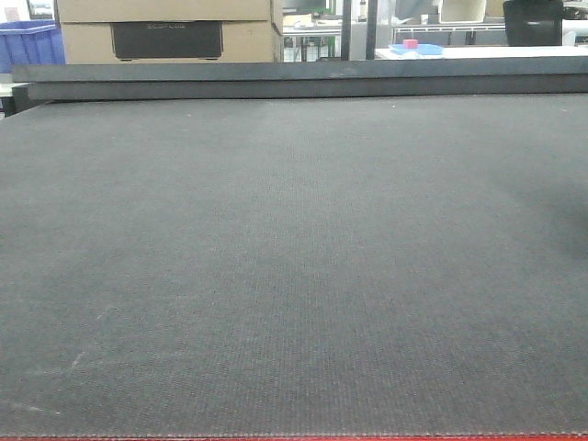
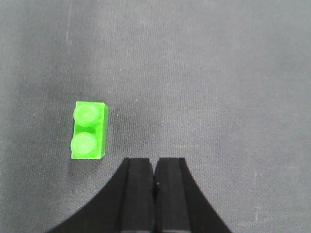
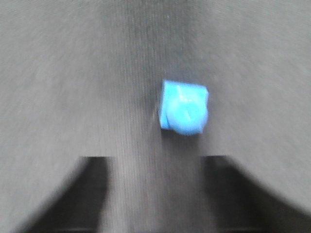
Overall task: Grab block from conveyor and place in blue bin
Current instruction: 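Close left gripper on green block and right gripper on blue block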
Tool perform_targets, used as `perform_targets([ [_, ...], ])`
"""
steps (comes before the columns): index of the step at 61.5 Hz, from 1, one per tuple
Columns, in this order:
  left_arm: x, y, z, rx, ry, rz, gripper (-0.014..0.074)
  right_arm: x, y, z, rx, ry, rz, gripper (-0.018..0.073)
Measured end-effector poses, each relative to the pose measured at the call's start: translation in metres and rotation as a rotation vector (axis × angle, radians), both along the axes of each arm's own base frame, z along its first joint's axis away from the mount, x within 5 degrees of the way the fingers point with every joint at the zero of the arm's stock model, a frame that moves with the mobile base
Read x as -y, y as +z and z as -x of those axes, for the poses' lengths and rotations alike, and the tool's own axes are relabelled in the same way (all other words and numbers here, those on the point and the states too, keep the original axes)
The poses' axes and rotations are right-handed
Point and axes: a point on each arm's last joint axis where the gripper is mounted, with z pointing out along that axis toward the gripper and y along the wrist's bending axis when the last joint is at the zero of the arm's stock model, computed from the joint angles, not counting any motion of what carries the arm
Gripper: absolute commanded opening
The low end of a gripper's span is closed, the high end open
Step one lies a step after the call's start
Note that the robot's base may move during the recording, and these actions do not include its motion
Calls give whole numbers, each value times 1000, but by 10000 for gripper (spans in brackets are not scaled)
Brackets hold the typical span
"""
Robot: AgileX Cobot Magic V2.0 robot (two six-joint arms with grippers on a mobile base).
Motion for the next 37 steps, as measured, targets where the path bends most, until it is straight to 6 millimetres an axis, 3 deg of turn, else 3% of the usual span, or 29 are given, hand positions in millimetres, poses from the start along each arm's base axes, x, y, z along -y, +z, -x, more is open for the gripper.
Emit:
perform_targets([
  [15,0,-1,0,-4,0,0,-111,5,-34,-19,-94,-16,-3,433],
  [37,0,-1,0,-4,0,0,-111,30,-44,-22,-62,-102,2,433],
])
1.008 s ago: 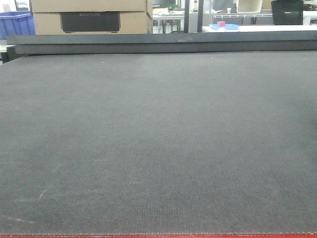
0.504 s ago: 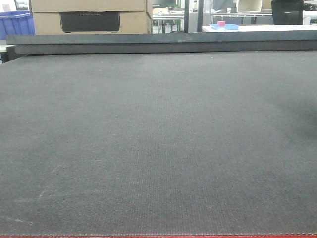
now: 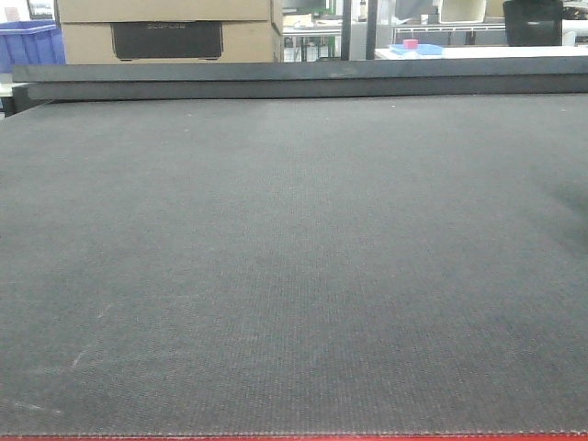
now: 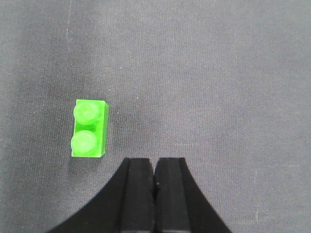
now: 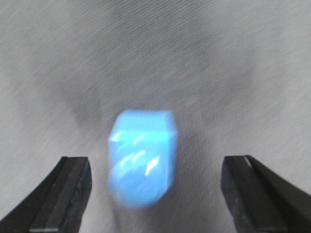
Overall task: Grab block from conveyor and place in blue bin
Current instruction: 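Close left gripper on green block and right gripper on blue block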
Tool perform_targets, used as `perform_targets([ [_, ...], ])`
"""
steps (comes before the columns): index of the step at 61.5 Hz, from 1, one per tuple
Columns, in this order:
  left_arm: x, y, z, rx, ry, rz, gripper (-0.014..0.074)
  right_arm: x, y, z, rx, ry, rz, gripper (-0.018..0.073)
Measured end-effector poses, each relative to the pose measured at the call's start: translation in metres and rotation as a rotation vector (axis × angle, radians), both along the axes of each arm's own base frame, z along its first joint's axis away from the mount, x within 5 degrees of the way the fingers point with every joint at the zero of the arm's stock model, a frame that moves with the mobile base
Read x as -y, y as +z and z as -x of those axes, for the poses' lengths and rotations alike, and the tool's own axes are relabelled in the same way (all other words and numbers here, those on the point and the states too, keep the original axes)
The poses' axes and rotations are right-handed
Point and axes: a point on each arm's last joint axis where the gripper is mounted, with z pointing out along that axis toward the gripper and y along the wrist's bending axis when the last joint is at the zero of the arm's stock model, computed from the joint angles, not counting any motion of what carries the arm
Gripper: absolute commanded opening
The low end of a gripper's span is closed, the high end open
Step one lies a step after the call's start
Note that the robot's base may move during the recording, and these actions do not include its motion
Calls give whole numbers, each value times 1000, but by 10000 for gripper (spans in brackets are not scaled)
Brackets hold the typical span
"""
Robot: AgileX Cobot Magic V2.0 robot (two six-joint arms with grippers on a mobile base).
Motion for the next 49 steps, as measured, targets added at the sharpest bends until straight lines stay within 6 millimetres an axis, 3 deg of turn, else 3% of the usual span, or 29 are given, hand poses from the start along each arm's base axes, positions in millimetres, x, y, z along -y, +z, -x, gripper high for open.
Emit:
perform_targets([
  [20,0,1,-1,13,0,0,-111,-2,-23,2,-24,12,-17,433],
  [39,0,1,-1,13,0,0,-111,-1,-23,-2,5,48,-9,431],
  [44,0,1,-1,13,0,0,-111,-1,-23,-2,6,52,-12,378],
  [49,0,1,-1,13,0,0,-111,-2,-23,-2,9,49,-21,251],
])
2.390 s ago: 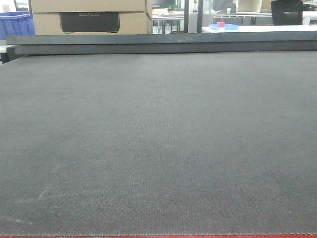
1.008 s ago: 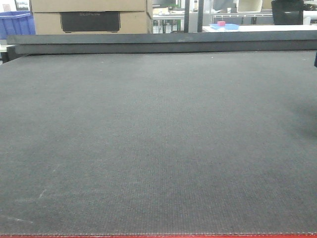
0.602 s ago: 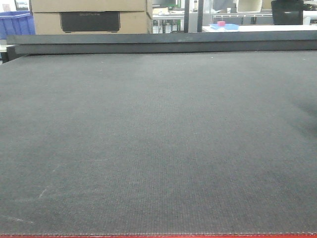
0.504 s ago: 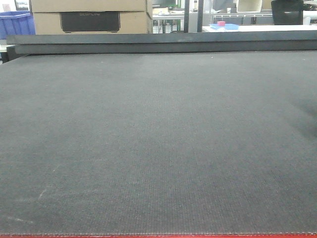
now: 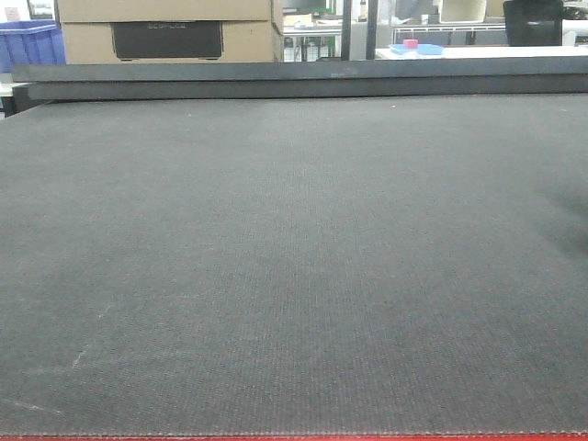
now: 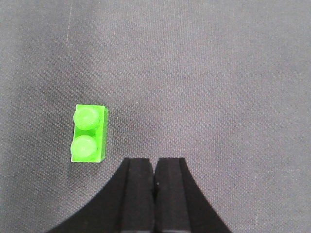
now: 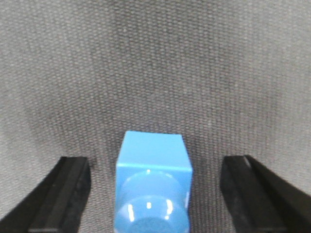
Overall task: Grab block from conveyor and place in blue bin
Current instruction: 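Close left gripper on green block and right gripper on blue block, then lift both held blocks up off the conveyor belt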
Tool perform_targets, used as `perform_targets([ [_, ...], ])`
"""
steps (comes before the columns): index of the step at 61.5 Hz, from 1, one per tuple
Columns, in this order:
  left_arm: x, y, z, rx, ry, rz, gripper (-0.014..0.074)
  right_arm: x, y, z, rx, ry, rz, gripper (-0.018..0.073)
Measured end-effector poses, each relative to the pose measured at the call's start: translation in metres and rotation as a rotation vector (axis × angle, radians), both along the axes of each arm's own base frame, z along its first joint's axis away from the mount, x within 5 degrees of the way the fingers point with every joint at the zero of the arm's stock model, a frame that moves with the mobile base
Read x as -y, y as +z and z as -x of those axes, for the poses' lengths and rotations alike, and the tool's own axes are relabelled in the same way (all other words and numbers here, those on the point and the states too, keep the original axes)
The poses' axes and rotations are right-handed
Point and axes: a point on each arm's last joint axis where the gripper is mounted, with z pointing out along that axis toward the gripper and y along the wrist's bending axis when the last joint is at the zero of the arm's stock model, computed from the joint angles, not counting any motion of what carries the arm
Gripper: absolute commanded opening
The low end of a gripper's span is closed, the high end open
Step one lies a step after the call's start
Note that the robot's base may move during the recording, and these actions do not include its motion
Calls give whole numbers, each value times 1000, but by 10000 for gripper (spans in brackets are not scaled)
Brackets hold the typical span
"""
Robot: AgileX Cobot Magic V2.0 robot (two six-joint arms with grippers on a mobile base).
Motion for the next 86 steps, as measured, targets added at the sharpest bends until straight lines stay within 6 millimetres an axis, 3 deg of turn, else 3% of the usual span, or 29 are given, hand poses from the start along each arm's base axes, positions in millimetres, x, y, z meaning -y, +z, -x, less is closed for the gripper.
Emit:
perform_targets([
  [6,0,0,1,-8,15,6,-111,-1,0,0,2,-5,-10,43],
  [10,-2,-1,1,-16,48,5,-111,-1,0,1,-7,-4,-13,-169],
  [19,-10,-5,0,-85,89,-44,-111,-1,0,2,-19,-4,-17,-162],
  [27,-24,-15,-14,-151,111,-72,-111,-3,3,6,-43,-3,-25,-162],
  [36,-42,-36,-31,-233,90,-65,-111,-4,25,16,5,-2,-21,-162],
  [46,-48,-55,-47,-281,47,-48,-97,-6,49,27,87,-3,-15,-162],
  [50,-48,-63,-53,-284,21,-54,-33,-7,56,31,113,-3,-14,-162],
  [62,-49,-85,-59,-254,-4,-63,344,-8,64,35,137,-3,-13,-162],
  [69,-49,-103,-58,-264,-9,-70,449,-8,64,35,137,-3,-13,-162],
  [78,-49,-133,-57,-260,-13,-71,415,-8,64,34,147,-4,-12,-162],
  [86,-49,-151,-62,-285,-15,-65,293,-8,64,34,150,-5,-13,-162],
])
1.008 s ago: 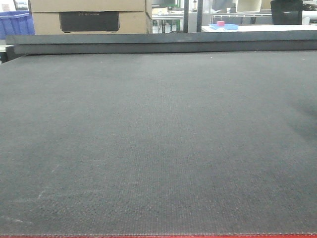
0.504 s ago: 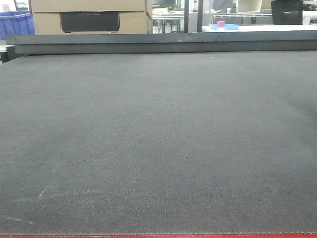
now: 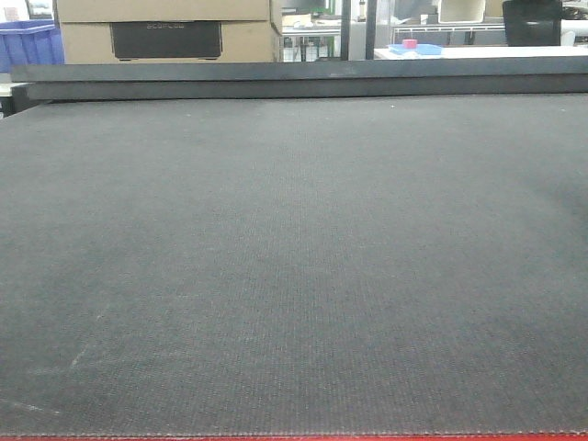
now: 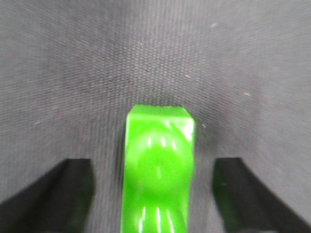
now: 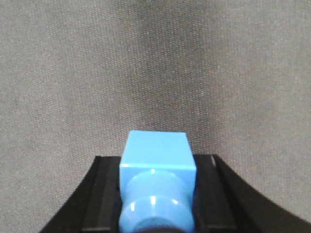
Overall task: Grab block from conveyor and place in blue bin
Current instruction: 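Lift both held blocks up off the conveyor belt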
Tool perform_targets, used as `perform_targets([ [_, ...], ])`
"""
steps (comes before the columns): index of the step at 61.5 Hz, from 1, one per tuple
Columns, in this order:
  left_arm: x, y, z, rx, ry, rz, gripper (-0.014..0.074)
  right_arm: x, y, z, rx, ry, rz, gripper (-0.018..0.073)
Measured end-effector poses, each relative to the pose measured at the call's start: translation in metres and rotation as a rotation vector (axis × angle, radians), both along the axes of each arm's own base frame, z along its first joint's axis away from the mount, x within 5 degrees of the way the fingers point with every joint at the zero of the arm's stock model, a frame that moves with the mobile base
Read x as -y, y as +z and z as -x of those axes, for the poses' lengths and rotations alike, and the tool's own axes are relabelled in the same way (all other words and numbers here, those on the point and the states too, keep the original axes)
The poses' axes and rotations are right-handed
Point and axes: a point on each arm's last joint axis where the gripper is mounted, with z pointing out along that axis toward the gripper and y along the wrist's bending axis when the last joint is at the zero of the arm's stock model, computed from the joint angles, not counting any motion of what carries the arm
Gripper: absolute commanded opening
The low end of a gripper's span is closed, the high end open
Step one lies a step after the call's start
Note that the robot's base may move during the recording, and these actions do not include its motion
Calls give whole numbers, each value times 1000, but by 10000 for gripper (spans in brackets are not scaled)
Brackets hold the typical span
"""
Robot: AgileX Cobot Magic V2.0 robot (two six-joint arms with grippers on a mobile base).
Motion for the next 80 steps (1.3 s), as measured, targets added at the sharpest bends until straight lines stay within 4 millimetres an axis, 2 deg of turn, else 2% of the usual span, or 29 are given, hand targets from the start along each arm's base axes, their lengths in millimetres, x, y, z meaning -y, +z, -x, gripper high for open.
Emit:
perform_targets([
  [13,-1,-14,-10,-49,2,14,140,0,0,0,0,0,0,-162],
  [21,-1,-14,-11,-54,2,15,-34,0,0,0,0,0,0,-162],
  [23,-1,-14,-10,-60,3,16,-106,0,0,0,0,0,0,-162],
  [28,-1,-12,-9,-74,3,18,-111,0,1,0,6,1,1,-162],
  [35,0,0,-6,-37,-5,12,-111,0,6,2,38,17,11,-162],
  [41,1,23,1,40,-7,2,-111,-1,17,7,99,39,29,-162],
  [47,4,55,13,184,-5,-5,-111,-2,33,14,209,48,54,-162],
  [56,12,98,40,483,0,-3,-111,-3,50,30,416,36,94,-162],
  [63,17,117,65,691,17,-2,-111,-4,52,48,558,23,122,-162],
  [70,21,126,90,848,41,8,-111,-7,51,69,667,11,143,-162],
  [80,30,130,123,968,32,20,-111,-10,51,100,859,-8,177,-162],
])
